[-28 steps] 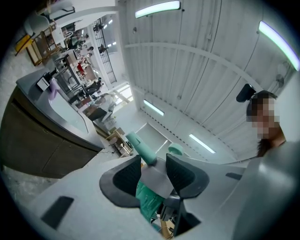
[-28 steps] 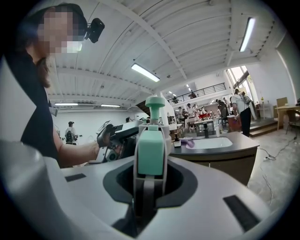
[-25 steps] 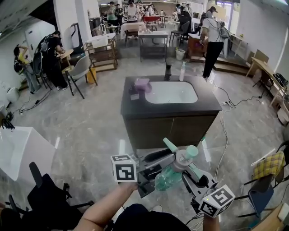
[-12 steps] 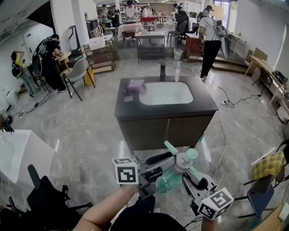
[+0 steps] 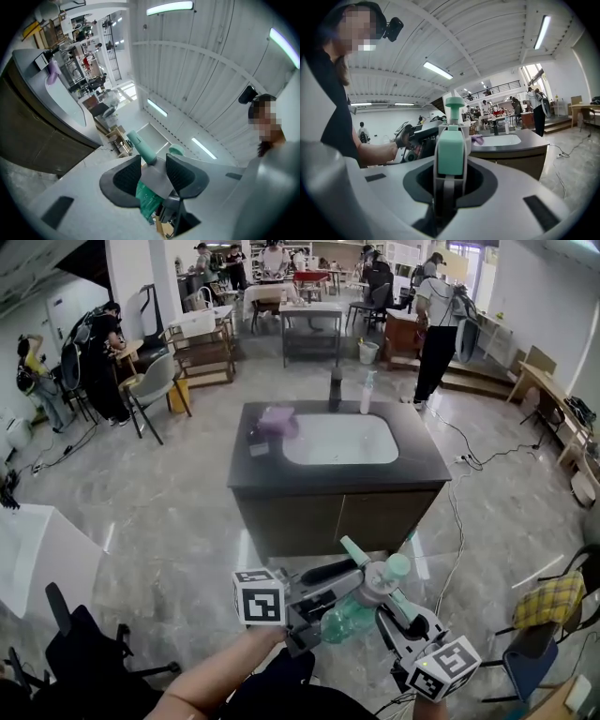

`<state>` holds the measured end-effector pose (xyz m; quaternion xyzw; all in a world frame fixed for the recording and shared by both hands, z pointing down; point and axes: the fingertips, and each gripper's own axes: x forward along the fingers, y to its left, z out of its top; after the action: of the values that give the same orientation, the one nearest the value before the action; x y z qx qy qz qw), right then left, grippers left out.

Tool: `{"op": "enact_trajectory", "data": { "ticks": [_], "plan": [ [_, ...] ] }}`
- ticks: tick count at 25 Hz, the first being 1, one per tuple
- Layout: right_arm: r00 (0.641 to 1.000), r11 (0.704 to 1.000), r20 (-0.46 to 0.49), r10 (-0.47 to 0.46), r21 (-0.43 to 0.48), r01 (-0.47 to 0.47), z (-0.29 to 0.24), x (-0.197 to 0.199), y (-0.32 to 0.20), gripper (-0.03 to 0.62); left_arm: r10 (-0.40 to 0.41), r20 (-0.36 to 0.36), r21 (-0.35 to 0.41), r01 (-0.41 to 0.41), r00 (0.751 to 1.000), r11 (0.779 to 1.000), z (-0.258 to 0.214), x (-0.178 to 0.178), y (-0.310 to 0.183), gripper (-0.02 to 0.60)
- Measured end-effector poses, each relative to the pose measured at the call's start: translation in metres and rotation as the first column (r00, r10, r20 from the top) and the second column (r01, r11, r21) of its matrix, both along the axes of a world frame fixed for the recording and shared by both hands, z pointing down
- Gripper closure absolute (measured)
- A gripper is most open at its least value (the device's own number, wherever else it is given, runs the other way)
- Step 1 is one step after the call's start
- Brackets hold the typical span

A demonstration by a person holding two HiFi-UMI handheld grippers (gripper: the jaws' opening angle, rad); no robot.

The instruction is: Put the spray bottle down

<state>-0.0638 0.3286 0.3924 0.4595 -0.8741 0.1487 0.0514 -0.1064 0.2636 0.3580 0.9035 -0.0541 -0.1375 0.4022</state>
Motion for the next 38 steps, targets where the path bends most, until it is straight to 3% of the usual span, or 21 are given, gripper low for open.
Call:
{"op": "enact_trajectory", "data": {
  "ticks": [8,30,38],
  "plan": [
    [1.0,1.0,-0.013,-0.011,-0.006,0.011,-0.002,0.005,-0.045,0.535,-0.034,-0.024,0.001,0.034,0.999,0.999,-0.003,0.002,-0.044,0.443],
    [0.999,0.999,0.007,0.032,-0.023,-0.031,-0.007,0.01,-0.169,0.536,0.009,-0.021,-0.021,-0.009,1.0,1.0,-0.006,0.011,-0.17,0.443],
    [0.998,0.998,-0.014,0.064,-0.014,-0.064,-0.011,0.008,-0.213,0.536,0.059,-0.045,-0.03,-0.061,0.997,0.998,-0.009,0.011,-0.215,0.445]
  ]
}}
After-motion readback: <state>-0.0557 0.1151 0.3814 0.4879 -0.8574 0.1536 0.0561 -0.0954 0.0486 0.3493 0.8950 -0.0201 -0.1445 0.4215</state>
